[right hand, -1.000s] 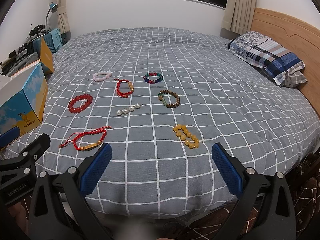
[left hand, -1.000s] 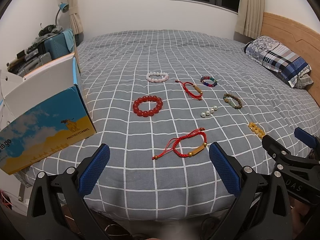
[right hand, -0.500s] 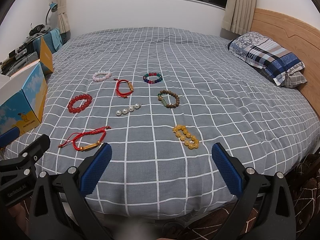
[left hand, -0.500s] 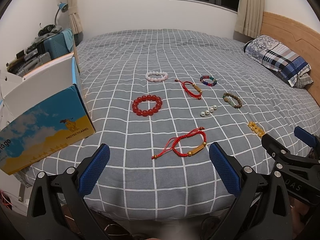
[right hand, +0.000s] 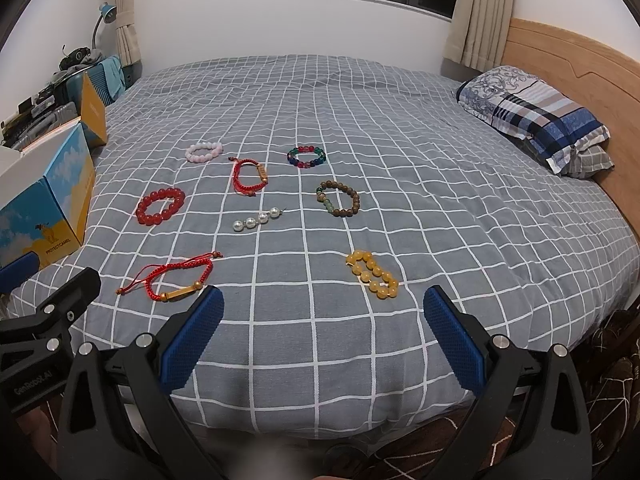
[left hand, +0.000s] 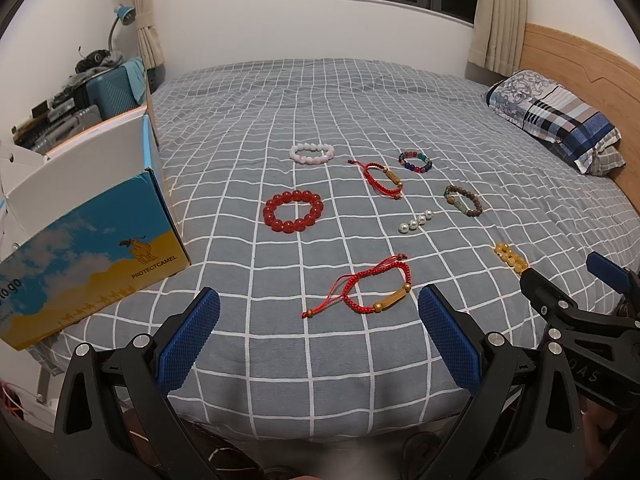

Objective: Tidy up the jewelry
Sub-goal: 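Grasp the red cord bracelet with the left tool while the right tool grasps the wooden bead bracelet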

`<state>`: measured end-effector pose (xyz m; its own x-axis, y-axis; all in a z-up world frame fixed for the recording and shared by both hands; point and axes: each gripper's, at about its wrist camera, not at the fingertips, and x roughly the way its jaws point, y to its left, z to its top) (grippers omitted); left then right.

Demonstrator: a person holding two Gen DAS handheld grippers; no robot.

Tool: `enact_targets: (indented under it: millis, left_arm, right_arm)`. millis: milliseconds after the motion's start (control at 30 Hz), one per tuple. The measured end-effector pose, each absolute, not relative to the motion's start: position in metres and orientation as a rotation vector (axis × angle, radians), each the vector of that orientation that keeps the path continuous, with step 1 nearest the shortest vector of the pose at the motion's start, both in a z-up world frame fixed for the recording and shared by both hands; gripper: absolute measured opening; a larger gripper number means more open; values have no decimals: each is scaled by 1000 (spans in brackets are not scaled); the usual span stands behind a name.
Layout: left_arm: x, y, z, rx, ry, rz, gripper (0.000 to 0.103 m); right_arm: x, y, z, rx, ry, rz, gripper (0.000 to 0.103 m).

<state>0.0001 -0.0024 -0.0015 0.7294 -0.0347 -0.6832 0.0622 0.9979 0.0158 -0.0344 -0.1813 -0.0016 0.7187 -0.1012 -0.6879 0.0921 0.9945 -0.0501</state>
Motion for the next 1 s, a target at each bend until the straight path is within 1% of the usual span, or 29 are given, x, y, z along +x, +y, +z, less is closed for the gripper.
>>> enact_targets:
  millis: [167, 367, 667, 833, 1000]
  left_arm:
    - [3, -4, -3, 41, 761, -57, 97]
    - [18, -10, -5, 61, 786, -60, 97]
    - [58, -19, 2, 55, 849, -106, 97]
    - [85, -33, -7, 113, 891, -116, 97]
    - [98, -39, -36, 97, 962, -166, 97]
  right_arm:
    - [-31, -185, 2, -11, 763, -102, 96]
    - [-13, -192, 24, -19, 759, -94, 96]
    - [65, -198, 44, -49, 801, -122, 96]
    - [127, -204, 26, -44, 904, -106, 96]
    - [166, -217, -17, -11, 1008, -94, 96]
